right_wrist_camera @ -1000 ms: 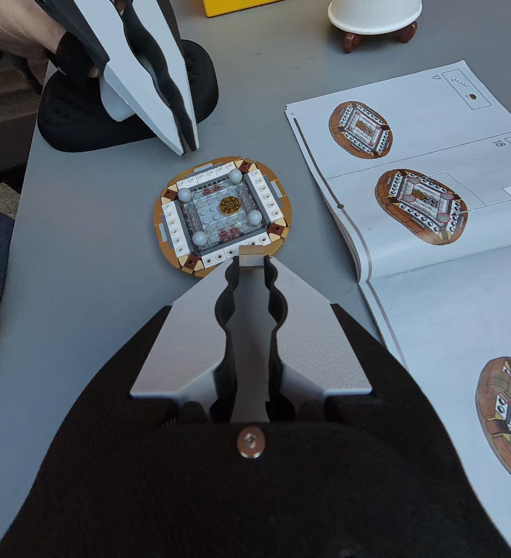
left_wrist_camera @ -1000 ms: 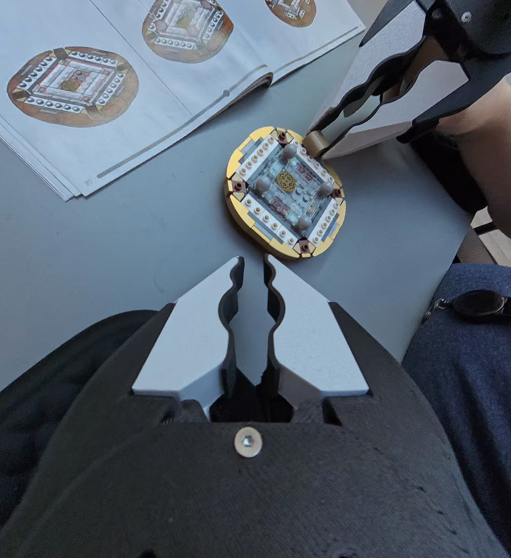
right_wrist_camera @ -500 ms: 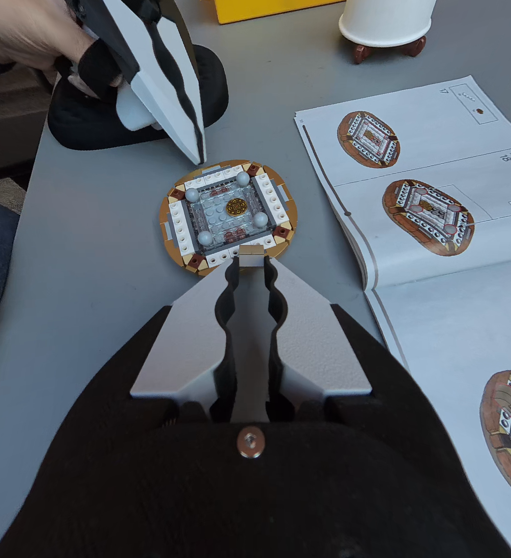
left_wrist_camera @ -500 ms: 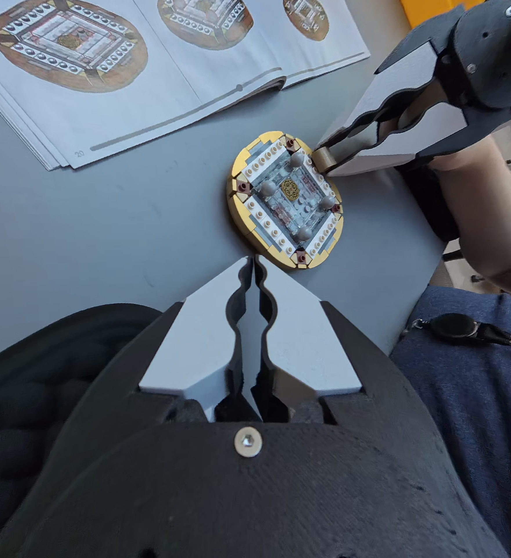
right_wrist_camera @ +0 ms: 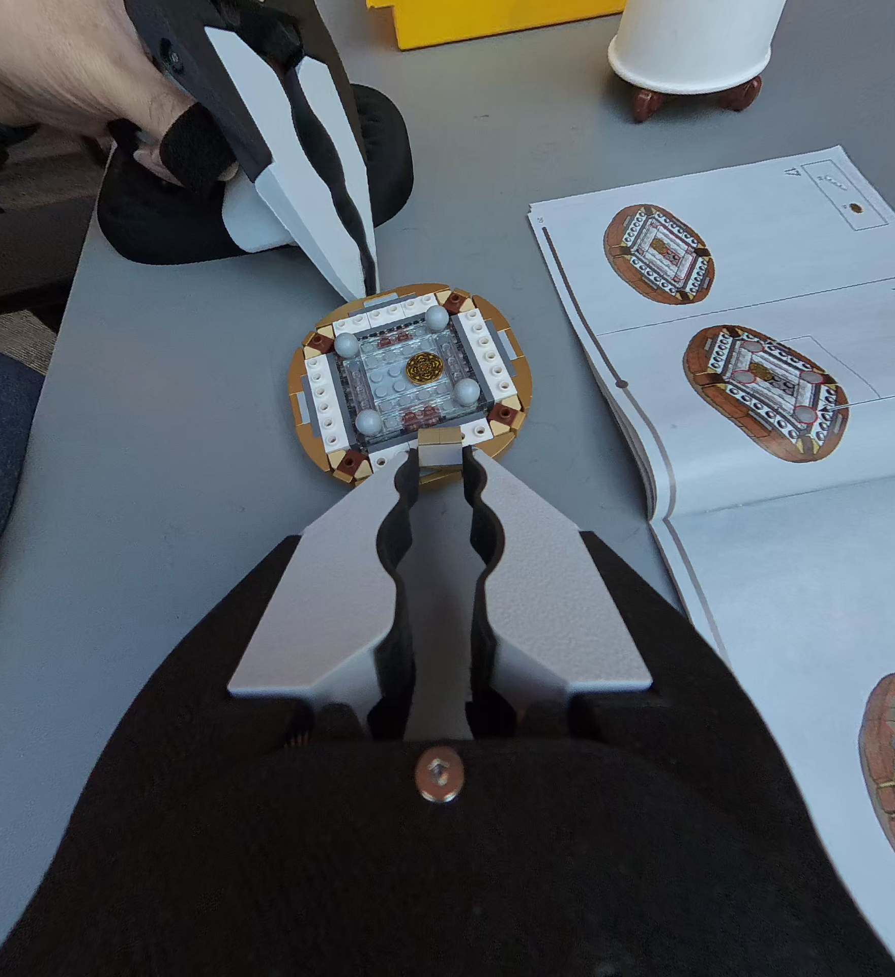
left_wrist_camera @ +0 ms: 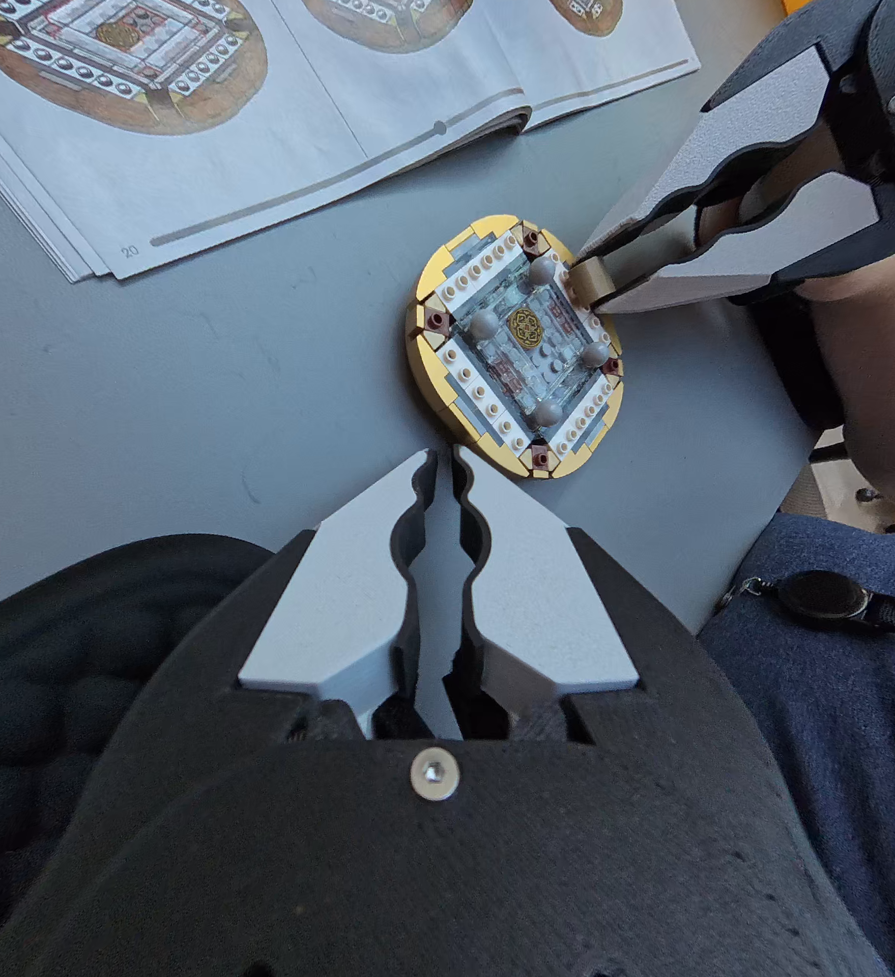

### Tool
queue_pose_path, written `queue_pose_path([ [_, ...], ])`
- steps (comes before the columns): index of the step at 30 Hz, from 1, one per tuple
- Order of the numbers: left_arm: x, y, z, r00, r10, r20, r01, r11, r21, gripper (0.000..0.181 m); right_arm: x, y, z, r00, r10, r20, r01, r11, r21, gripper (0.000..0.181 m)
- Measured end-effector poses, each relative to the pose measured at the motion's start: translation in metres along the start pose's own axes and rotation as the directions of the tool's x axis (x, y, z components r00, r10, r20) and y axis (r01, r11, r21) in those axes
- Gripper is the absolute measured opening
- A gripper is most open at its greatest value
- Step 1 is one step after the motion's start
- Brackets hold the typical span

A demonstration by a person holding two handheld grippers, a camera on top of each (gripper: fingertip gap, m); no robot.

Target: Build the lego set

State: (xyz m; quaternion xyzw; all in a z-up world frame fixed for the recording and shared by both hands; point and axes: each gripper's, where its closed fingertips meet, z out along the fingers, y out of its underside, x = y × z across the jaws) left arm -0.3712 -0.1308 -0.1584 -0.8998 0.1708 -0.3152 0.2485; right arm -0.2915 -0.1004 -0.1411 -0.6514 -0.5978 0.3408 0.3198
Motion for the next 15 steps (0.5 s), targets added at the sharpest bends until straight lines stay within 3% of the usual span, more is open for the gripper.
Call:
queue_pose_path([
  [1,0.000,-0.001,0.000,1.000,-0.014,-0.005,0.014,1.000,0.009,0.005,0.000,0.000,0.000,1.000,0.007,0.005,-0.007,1.000,0.004,0.016],
  [11,0.003,-0.011,-0.005,0.999,-0.040,-0.029,0.042,0.994,0.099,0.008,-0.001,-0.001,0.000,0.999,0.038,0.036,-0.039,0.999,0.034,0.016],
  [15,0.022,-0.019,-0.003,0.983,-0.097,-0.154,0.120,0.981,0.151,0.023,-0.004,0.000,-0.001,0.999,0.017,0.035,-0.018,0.999,0.033,0.016],
])
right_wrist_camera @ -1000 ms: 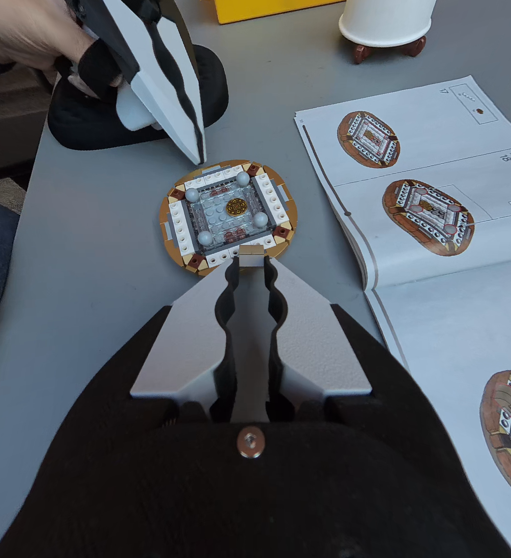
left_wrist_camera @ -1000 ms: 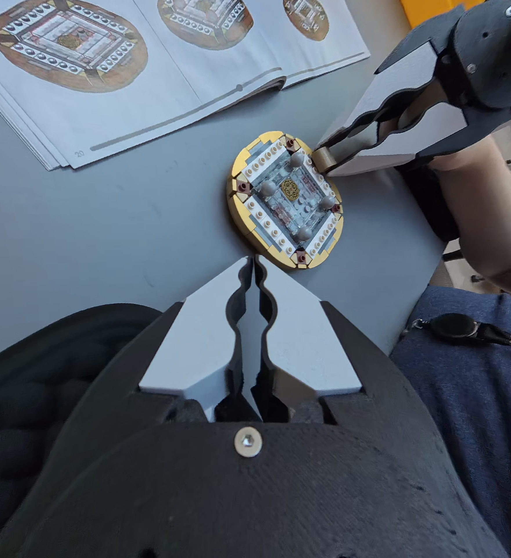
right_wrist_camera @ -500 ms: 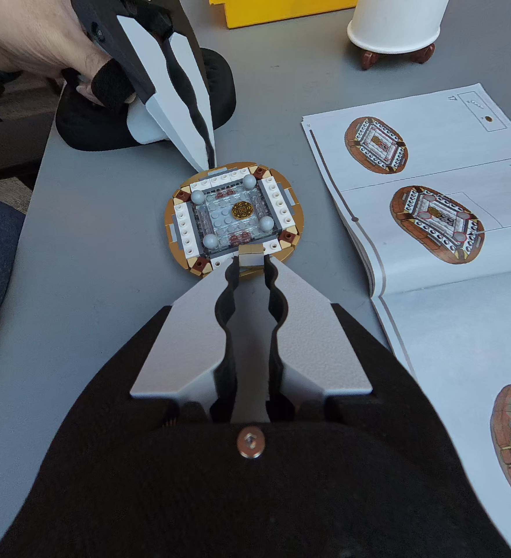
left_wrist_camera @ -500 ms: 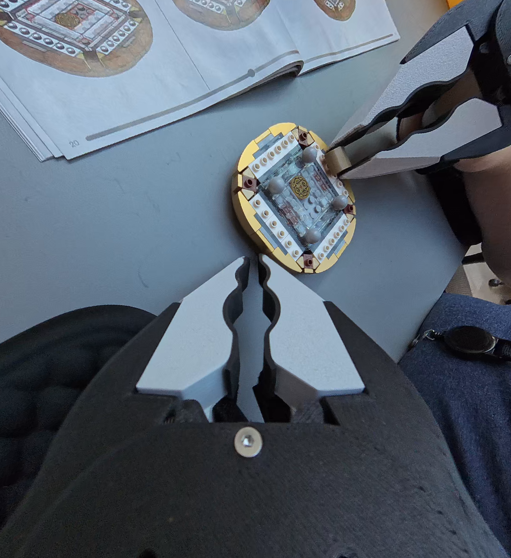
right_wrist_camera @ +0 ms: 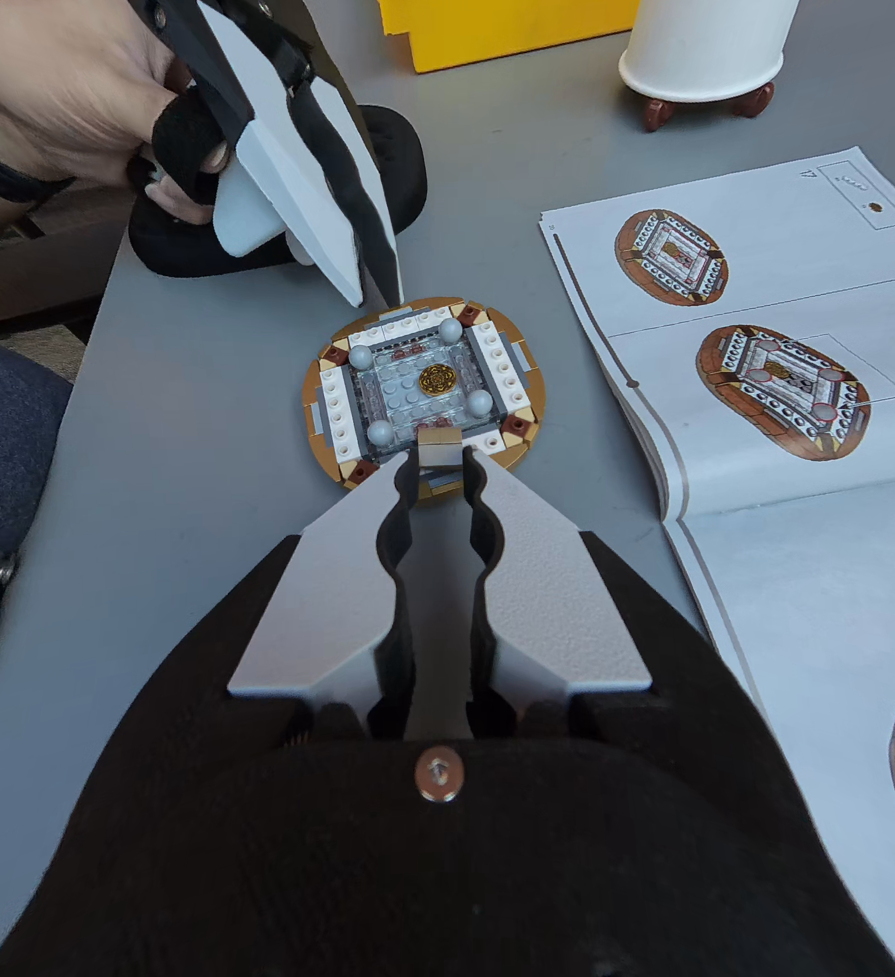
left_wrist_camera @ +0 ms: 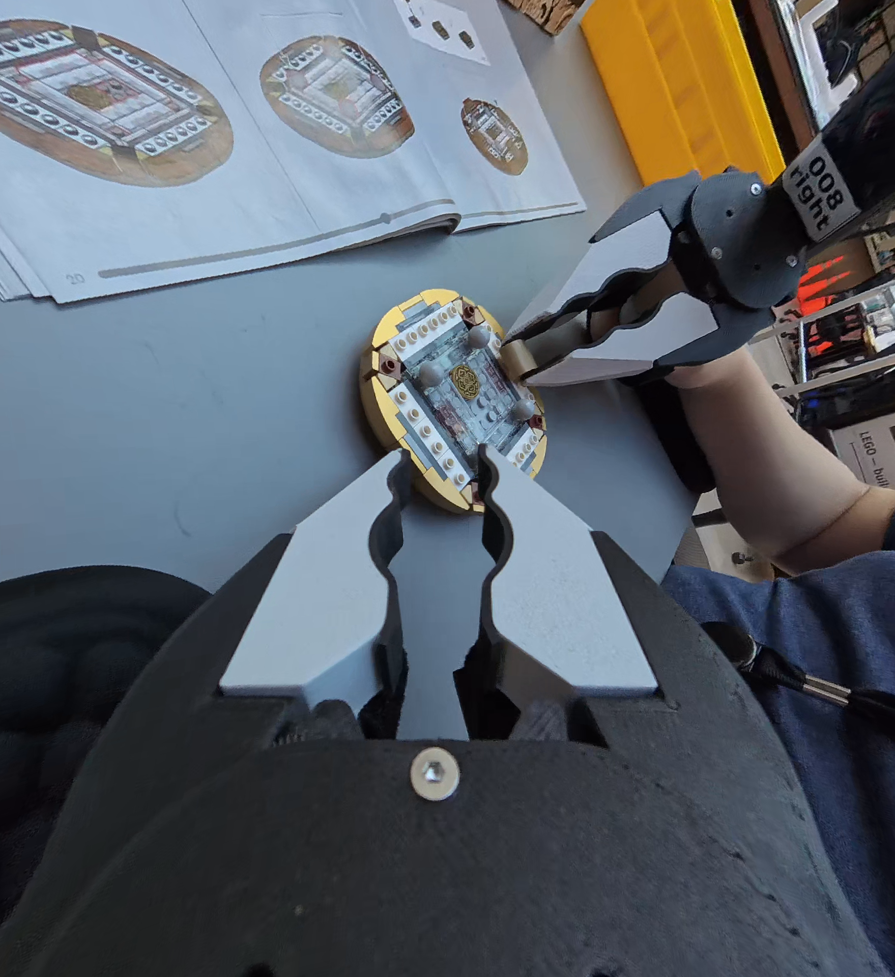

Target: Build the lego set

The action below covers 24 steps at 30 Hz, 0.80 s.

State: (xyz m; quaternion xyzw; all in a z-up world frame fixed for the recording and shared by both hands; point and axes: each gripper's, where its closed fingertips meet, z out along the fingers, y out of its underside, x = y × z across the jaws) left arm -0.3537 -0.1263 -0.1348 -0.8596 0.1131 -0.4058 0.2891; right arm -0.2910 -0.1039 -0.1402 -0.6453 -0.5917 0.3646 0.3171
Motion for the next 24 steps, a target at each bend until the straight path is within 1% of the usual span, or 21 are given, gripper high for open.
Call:
queue_pose_path([
  [6,-0.002,-0.003,0.000,0.998,-0.054,-0.026,0.054,0.998,0.021,0.026,-0.001,0.001,-0.001,1.000,-0.012,-0.019,0.012,1.000,0.001,0.016],
  [9,-0.005,-0.004,-0.001,0.998,-0.062,-0.004,0.063,0.998,0.030,0.026,-0.001,0.001,-0.001,1.000,-0.009,-0.017,0.009,1.000,0.001,0.016],
  [13,-0.007,-0.006,-0.010,0.997,-0.076,-0.002,0.076,0.996,0.051,0.032,-0.001,0.001,-0.001,1.000,-0.007,-0.015,0.007,1.000,0.001,0.016],
  [16,-0.004,-0.010,-0.018,0.991,-0.117,-0.061,0.122,0.987,0.100,0.037,0.000,0.000,-0.001,1.000,-0.012,-0.017,0.012,1.000,0.000,0.016],
  [18,-0.002,-0.007,-0.019,0.991,-0.115,-0.070,0.122,0.987,0.104,0.039,0.000,0.000,0.000,0.999,-0.018,-0.029,0.018,1.000,0.001,0.016],
  [21,0.003,-0.011,-0.018,0.992,-0.106,-0.075,0.116,0.982,0.149,0.057,0.000,-0.002,-0.001,0.998,-0.041,-0.045,0.041,0.999,0.008,0.015],
  [22,0.005,-0.012,-0.017,0.993,-0.093,-0.079,0.104,0.982,0.158,0.061,0.000,-0.004,-0.002,0.997,-0.048,-0.052,0.049,0.999,0.016,0.015],
  [24,0.007,-0.008,-0.013,0.996,-0.058,-0.064,0.066,0.989,0.133,0.064,0.003,-0.010,-0.006,0.996,-0.053,-0.072,0.056,0.998,0.042,0.015],
])
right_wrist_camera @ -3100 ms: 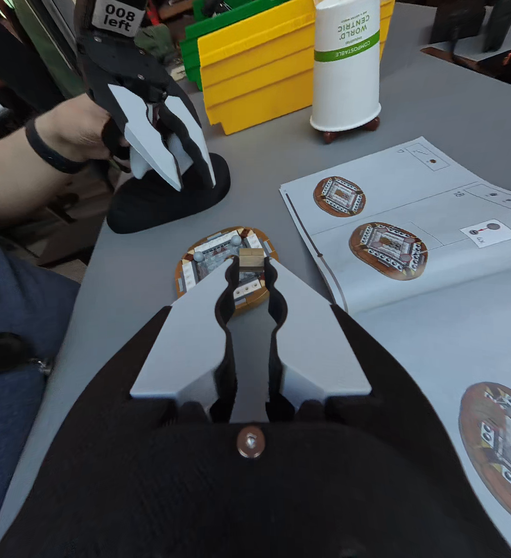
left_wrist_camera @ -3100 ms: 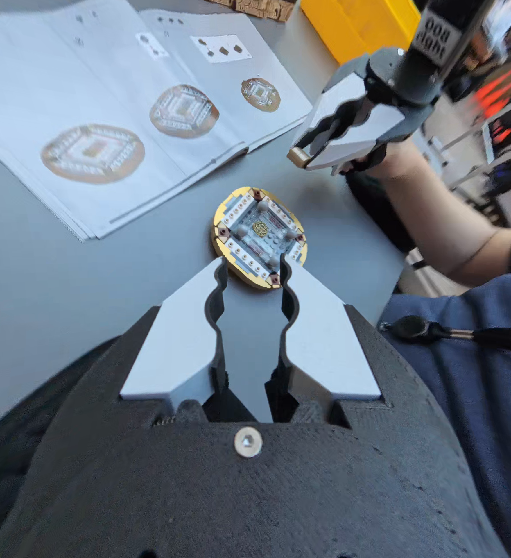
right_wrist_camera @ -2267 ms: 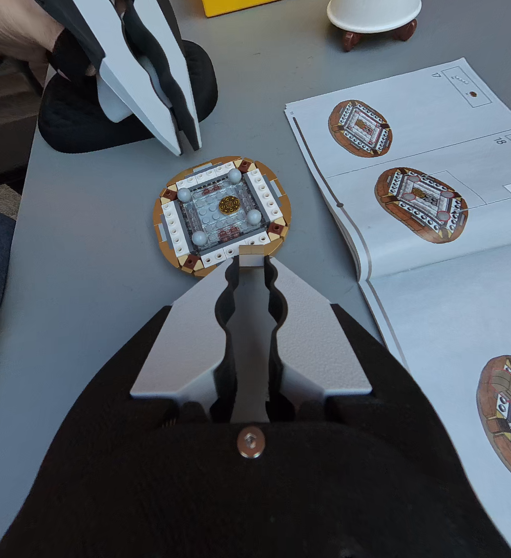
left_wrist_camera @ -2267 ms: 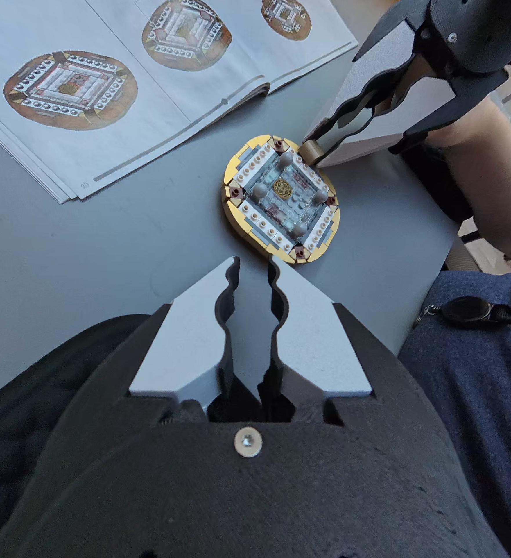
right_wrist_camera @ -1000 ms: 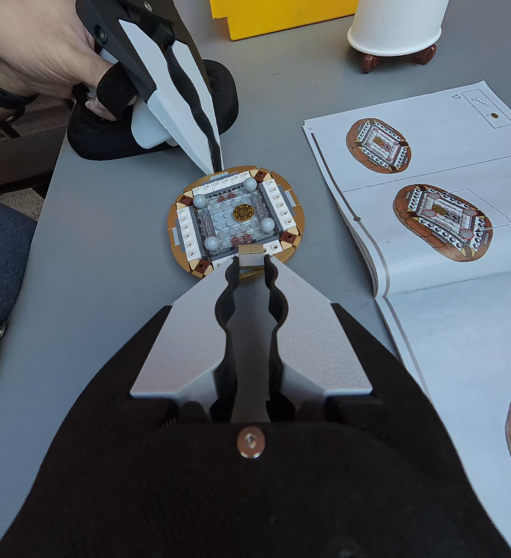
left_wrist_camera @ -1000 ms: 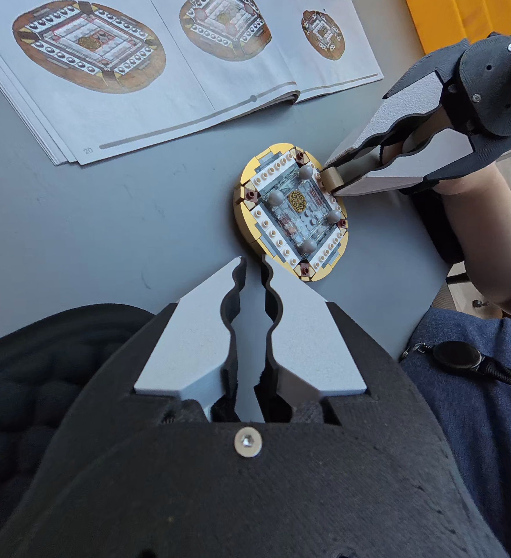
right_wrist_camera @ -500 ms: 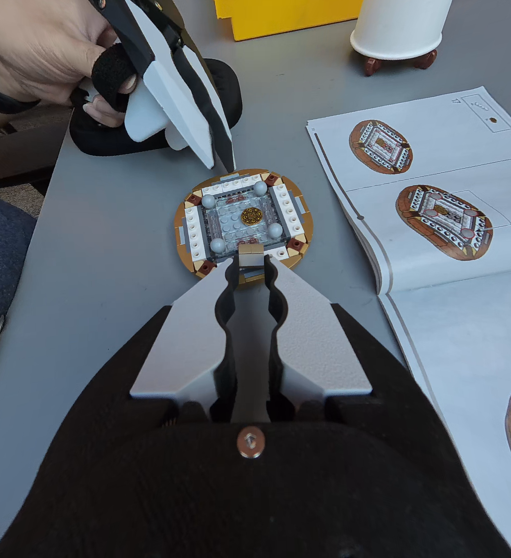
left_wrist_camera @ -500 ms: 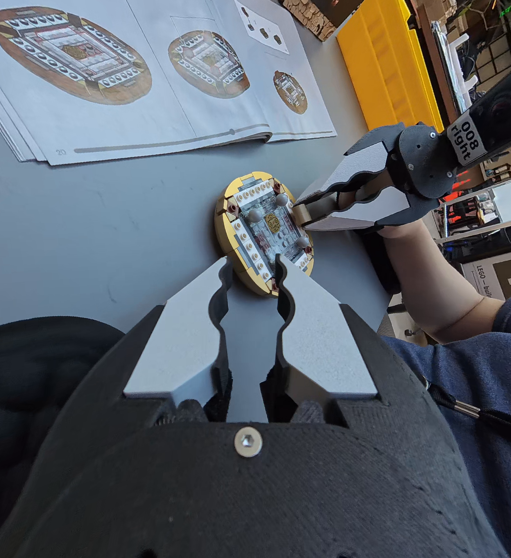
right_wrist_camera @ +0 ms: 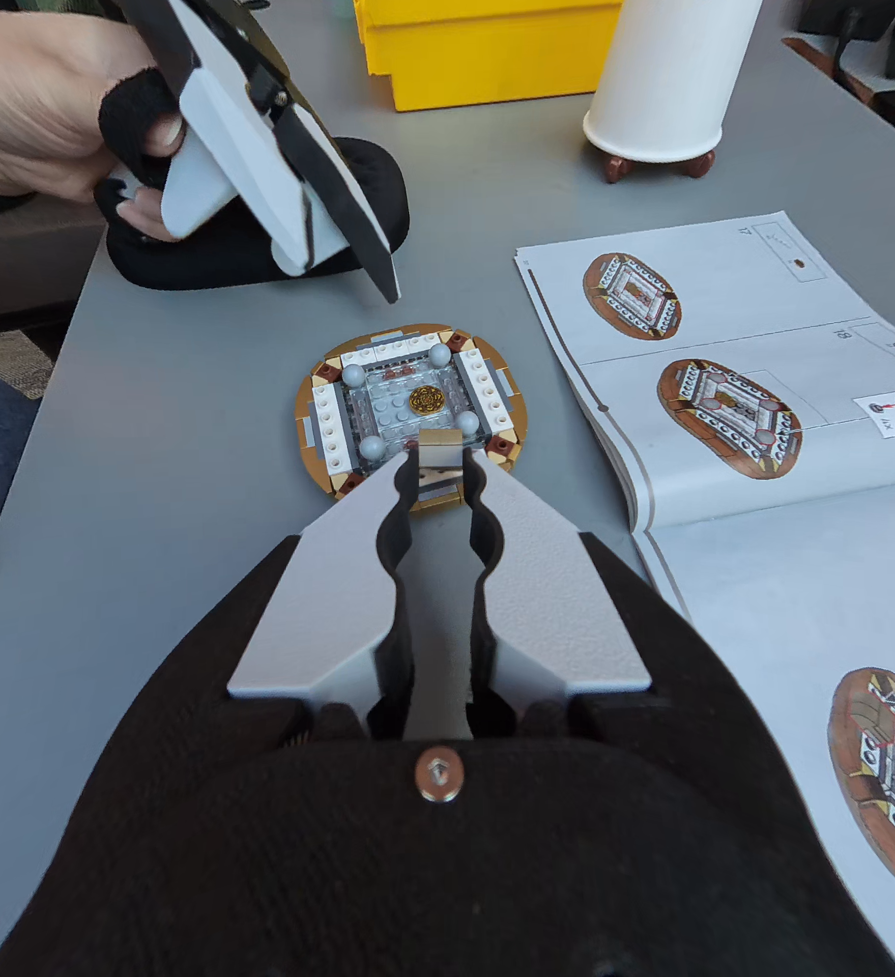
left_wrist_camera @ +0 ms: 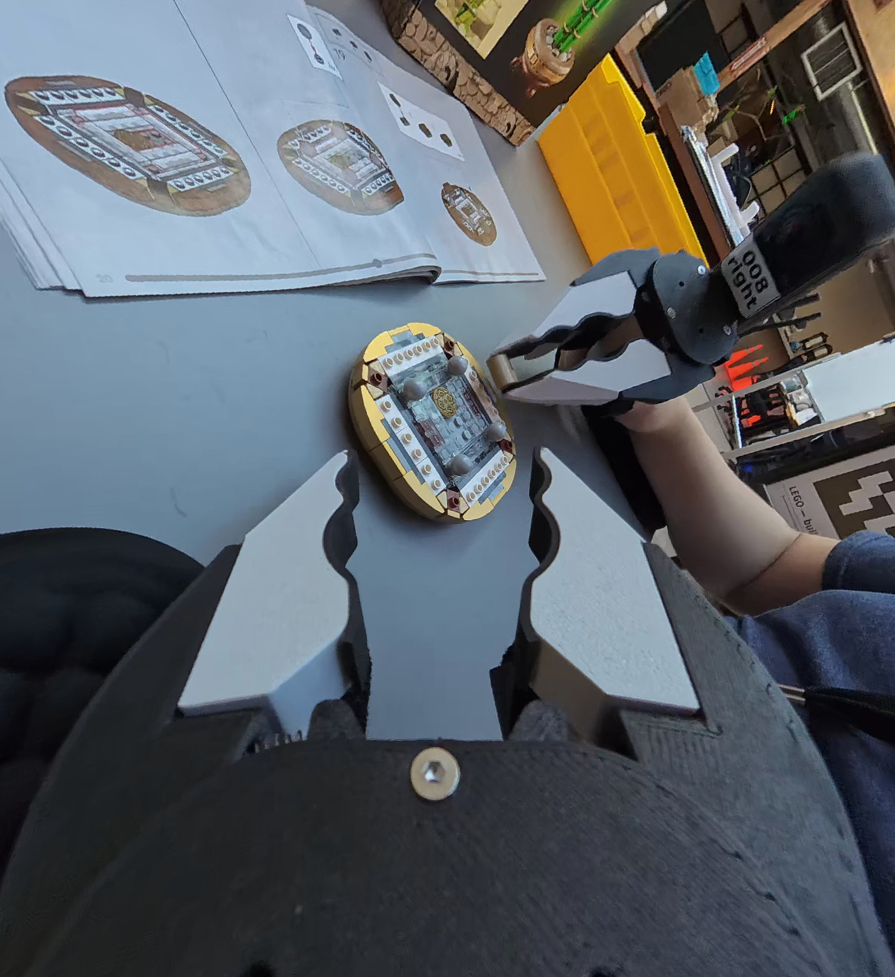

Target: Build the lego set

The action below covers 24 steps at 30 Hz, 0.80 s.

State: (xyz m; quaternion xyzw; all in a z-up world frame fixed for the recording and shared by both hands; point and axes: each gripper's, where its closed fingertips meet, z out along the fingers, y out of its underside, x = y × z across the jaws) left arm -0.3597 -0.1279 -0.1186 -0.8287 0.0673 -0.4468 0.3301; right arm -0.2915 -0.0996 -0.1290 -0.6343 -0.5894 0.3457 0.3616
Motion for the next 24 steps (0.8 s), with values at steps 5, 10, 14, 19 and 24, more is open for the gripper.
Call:
queue_pose_path([
  [5,0.013,0.012,0.004,0.992,0.122,-0.043,-0.125,0.989,-0.082,0.066,0.006,0.006,-0.006,1.000,0.020,-0.010,-0.020,1.000,-0.017,0.015],
  [10,0.013,0.009,-0.003,0.915,0.403,0.003,-0.399,0.908,-0.131,0.055,0.007,0.004,-0.009,1.000,0.029,-0.001,-0.029,1.000,0.000,0.015],
  [14,-0.007,0.005,-0.010,0.708,0.689,0.155,-0.648,0.721,-0.245,0.062,0.004,0.006,-0.009,1.000,0.002,0.013,-0.001,1.000,-0.007,0.015],
  [19,-0.016,0.030,-0.001,0.586,0.803,0.105,-0.718,0.575,-0.392,0.077,0.002,0.007,-0.010,0.999,-0.025,0.023,0.025,1.000,-0.011,0.015],
  [24,-0.020,0.032,0.007,0.634,0.770,0.070,-0.689,0.603,-0.403,0.073,0.004,0.010,-0.010,0.999,-0.027,0.019,0.027,0.999,-0.023,0.015],
])
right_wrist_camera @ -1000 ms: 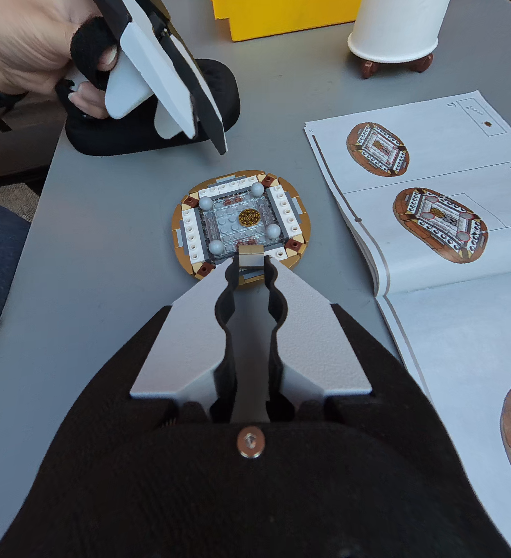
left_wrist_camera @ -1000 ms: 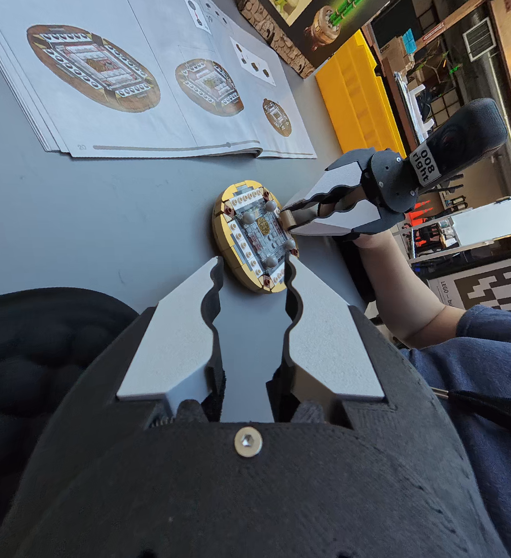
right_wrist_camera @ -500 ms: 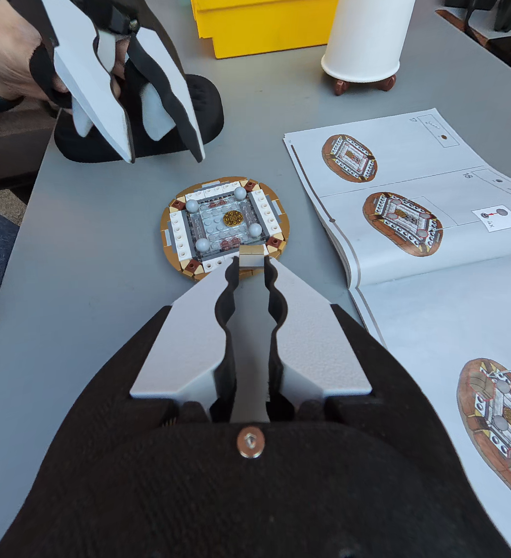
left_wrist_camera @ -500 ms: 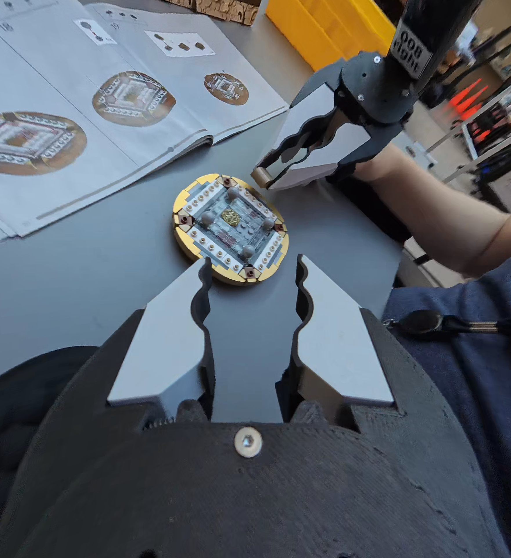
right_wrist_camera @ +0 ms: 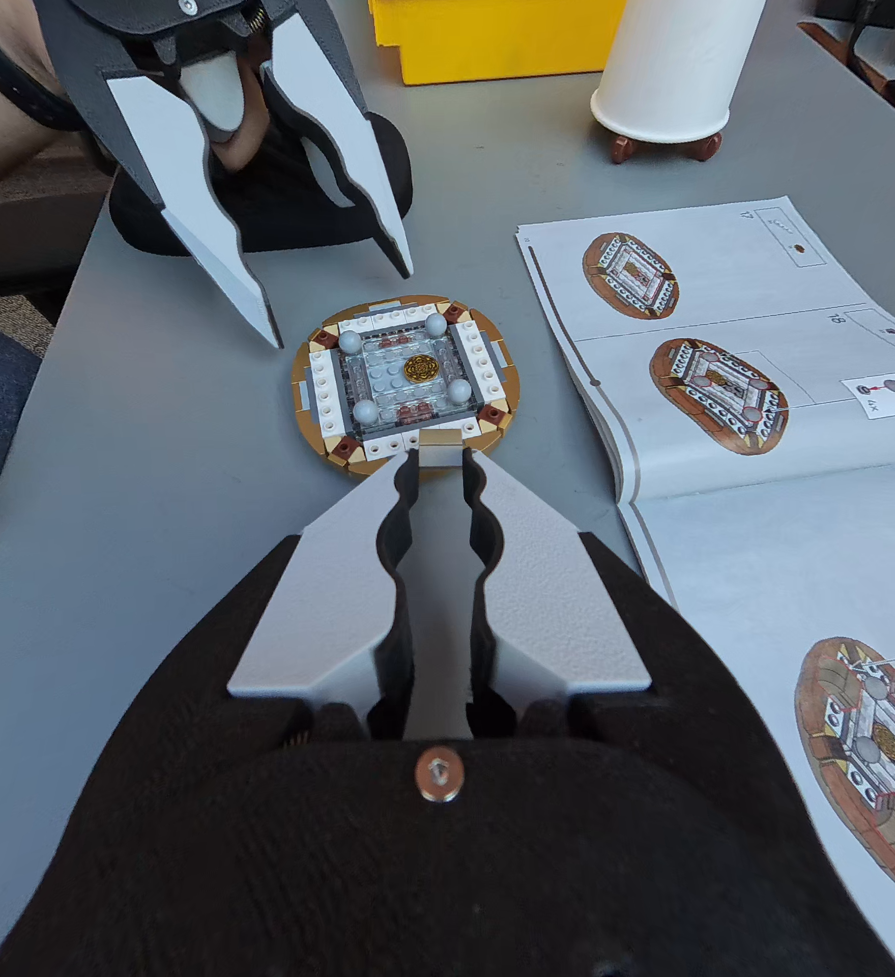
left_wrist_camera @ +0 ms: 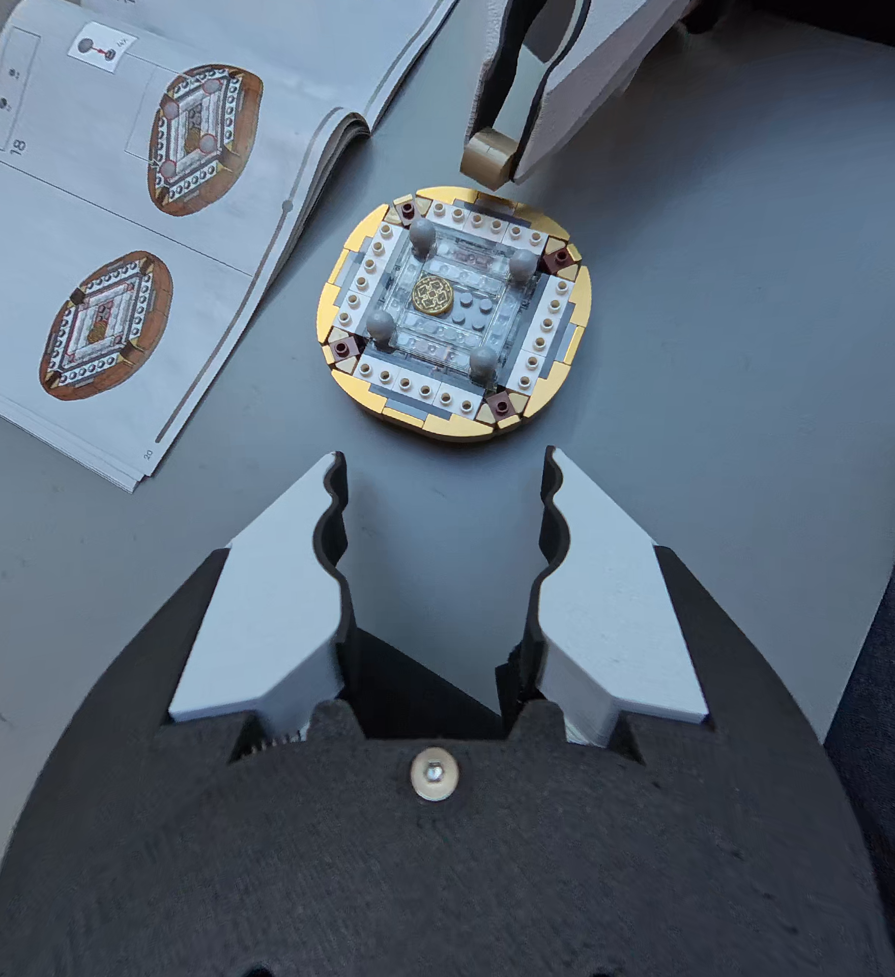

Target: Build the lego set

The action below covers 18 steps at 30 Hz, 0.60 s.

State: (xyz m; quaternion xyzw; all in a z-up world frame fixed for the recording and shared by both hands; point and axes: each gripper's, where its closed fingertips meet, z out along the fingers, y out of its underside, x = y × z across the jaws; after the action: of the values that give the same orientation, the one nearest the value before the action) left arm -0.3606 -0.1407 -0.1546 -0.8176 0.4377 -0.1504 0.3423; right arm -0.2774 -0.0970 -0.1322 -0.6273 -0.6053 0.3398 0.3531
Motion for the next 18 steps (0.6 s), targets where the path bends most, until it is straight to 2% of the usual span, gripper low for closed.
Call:
queue_pose_path([
  [5,-0.004,0.002,0.009,1.000,0.003,0.004,-0.003,0.999,-0.043,0.070,0.003,0.007,0.004,1.000,0.022,0.000,-0.022,0.999,-0.040,0.015],
  [9,-0.001,0.001,0.011,1.000,-0.004,-0.030,0.002,0.999,-0.040,0.062,0.003,0.011,0.005,1.000,0.028,0.002,-0.028,0.998,-0.058,0.015],
  [13,-0.001,0.001,0.011,0.999,0.003,-0.037,-0.004,0.999,-0.034,0.060,0.002,0.018,0.009,1.000,0.013,0.001,-0.012,0.994,-0.107,0.016],
  [18,0.001,0.000,0.011,0.998,0.029,-0.057,-0.030,0.999,-0.029,0.055,0.003,0.008,0.005,1.000,0.023,0.000,-0.023,0.998,-0.052,0.015],
])
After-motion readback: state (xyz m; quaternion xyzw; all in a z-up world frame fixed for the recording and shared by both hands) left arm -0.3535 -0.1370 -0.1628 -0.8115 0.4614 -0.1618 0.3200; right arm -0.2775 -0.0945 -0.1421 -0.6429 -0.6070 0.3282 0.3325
